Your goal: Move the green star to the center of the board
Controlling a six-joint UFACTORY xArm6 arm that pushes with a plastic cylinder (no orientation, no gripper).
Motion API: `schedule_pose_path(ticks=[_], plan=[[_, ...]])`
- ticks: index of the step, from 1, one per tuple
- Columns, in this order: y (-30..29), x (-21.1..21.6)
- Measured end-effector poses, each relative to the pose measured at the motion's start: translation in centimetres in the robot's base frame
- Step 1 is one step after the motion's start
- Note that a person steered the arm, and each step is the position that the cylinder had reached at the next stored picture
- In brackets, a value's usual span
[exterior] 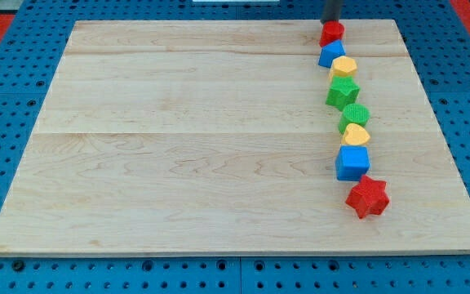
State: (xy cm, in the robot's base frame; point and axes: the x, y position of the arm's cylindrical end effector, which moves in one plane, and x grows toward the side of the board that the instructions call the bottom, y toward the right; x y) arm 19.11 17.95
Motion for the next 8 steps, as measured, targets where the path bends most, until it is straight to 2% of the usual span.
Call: schedule_pose_path(ticks=[1, 3, 4, 6, 8], plan=[[2.1, 1.4], [4.7, 10.6], [4.5, 13.0], [1.1, 16.5], [-1.0, 17.9]])
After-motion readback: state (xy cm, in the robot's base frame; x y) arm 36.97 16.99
